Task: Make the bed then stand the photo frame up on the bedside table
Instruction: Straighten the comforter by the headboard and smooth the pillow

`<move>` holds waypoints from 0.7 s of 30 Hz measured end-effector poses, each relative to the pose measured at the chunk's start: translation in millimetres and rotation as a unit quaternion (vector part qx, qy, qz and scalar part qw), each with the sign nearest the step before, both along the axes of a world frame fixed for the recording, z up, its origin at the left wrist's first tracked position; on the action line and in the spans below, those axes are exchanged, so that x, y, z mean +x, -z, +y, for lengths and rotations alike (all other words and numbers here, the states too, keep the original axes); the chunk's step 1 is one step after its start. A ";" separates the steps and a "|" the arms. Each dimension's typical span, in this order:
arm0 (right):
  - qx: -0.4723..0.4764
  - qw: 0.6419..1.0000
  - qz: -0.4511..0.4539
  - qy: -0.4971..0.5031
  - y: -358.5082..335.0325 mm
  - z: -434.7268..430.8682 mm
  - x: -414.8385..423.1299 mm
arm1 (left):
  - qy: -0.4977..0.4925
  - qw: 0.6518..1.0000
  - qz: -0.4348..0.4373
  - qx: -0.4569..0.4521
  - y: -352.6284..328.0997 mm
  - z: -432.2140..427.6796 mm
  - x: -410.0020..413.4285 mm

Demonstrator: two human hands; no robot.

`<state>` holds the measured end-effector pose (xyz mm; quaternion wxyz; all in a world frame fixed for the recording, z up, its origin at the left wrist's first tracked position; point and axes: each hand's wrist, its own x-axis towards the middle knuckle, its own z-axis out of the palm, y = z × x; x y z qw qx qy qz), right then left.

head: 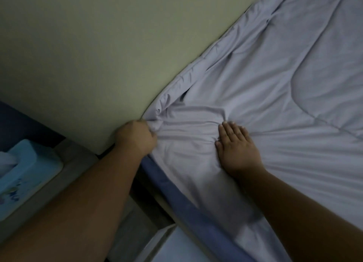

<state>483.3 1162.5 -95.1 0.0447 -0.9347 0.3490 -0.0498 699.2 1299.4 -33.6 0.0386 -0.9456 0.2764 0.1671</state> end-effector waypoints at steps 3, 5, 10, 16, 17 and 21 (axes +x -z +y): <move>-0.010 1.000 -0.011 0.008 1.9 1.6 0.2 | 0.012 0.988 -0.033 -0.151 11.1 7.9 -17.4; -0.017 1.000 -0.021 0.004 3.8 2.0 -0.5 | 0.072 0.993 -0.049 -0.076 22.2 19.3 -6.3; -0.032 0.999 -0.037 0.003 7.9 0.8 1.5 | 0.115 0.985 -0.124 -0.021 37.4 66.8 33.0; -0.030 0.999 -0.031 0.009 7.7 2.8 1.7 | -0.418 0.791 0.251 -0.369 49.1 35.0 1.7; -0.028 0.999 -0.029 0.010 7.9 2.8 2.4 | -0.451 0.758 0.268 -0.388 53.9 29.0 4.8; -0.026 0.999 -0.020 0.003 6.8 3.0 3.0 | -0.373 0.878 0.179 -0.238 59.4 20.4 11.2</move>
